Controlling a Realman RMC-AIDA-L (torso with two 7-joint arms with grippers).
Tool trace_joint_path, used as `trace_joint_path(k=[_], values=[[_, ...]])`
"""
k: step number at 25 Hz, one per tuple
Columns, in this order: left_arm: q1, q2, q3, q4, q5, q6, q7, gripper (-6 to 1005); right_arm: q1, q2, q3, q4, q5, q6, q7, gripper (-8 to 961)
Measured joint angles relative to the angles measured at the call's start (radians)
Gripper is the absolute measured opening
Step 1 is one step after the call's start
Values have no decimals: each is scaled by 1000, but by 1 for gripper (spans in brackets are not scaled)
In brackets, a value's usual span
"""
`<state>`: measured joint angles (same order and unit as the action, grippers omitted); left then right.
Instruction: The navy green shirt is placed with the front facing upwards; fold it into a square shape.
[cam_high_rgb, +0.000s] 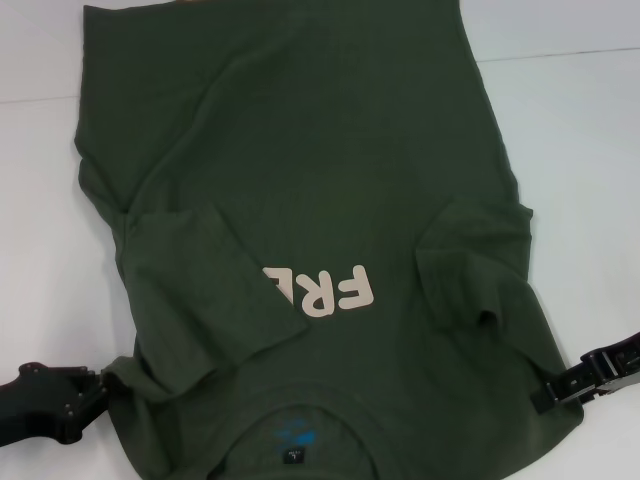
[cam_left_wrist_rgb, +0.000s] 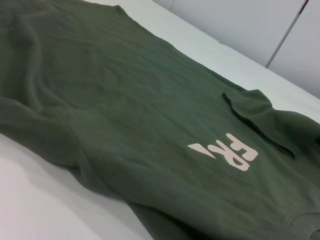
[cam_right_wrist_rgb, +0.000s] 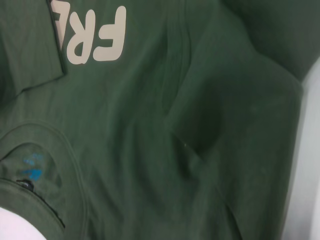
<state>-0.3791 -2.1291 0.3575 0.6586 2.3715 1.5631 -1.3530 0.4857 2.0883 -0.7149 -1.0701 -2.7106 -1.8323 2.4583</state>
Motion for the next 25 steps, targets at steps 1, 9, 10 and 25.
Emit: trace_joint_path(k=[1,9,10,25], values=[[-1,0,0,0,0,0,0,35,0,0,0,1,0,1,-1,706],[-4,0,2,-2,0,0,0,35,0,1,2,3,33,13,-2,707],[-4,0,2,-2,0,0,1,35,0,1,1,3,35,15,-2,707],[-11,1,1,-2,0,-1,4,34,1,-2,0,15,34,10,-4,565]])
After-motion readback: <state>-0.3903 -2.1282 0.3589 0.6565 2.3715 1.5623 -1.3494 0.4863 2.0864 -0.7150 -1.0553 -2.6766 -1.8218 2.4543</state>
